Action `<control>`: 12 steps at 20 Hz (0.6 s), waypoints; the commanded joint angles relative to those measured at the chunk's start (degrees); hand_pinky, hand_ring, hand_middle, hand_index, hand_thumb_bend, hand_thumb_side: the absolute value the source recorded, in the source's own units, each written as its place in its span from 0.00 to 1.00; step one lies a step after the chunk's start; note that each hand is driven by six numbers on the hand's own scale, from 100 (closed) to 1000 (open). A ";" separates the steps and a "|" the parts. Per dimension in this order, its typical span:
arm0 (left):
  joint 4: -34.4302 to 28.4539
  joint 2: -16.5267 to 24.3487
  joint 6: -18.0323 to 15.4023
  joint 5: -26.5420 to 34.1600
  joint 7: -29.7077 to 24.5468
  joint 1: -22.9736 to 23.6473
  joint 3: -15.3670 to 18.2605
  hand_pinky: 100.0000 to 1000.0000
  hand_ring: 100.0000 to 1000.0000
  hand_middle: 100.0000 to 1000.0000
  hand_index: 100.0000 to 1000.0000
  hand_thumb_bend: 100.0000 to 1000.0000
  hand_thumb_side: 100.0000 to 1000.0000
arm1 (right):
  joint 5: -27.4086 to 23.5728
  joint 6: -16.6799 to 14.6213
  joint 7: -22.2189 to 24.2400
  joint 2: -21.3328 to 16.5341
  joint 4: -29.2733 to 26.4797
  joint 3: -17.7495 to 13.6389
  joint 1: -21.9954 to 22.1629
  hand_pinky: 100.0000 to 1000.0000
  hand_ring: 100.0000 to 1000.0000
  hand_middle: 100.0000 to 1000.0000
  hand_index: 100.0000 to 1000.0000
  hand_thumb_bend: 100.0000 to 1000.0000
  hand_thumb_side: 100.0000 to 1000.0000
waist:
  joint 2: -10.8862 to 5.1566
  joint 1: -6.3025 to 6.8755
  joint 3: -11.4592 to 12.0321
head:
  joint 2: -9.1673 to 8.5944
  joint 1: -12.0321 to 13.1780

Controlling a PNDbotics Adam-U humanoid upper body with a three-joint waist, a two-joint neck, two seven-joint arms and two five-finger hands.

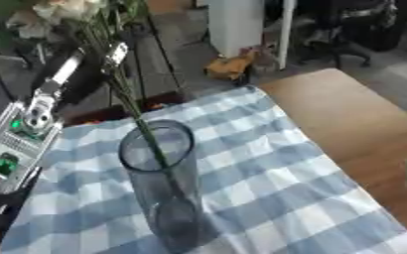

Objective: Arrange flowers into the vase.

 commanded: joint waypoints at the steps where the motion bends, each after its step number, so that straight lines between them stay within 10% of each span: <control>1: -1.26 1.90 0.03 -0.34 -0.84 -0.96 0.03 0.00 0.37 0.35 0.40 0.00 0.96 | 0.71 0.06 -0.10 -0.97 -0.89 -0.35 -0.64 0.81 0.82 0.48 0.79 0.00 0.75 | -1.04 -0.41 0.12 | -0.70 -0.16; 12: -1.79 2.79 0.13 0.23 -3.96 -0.04 -1.10 0.00 0.41 0.42 0.53 0.00 0.98 | 0.71 0.14 -0.31 -1.01 -0.89 -0.36 -0.69 0.81 0.82 0.48 0.79 0.00 0.75 | -0.91 -0.43 0.26 | -0.68 -0.24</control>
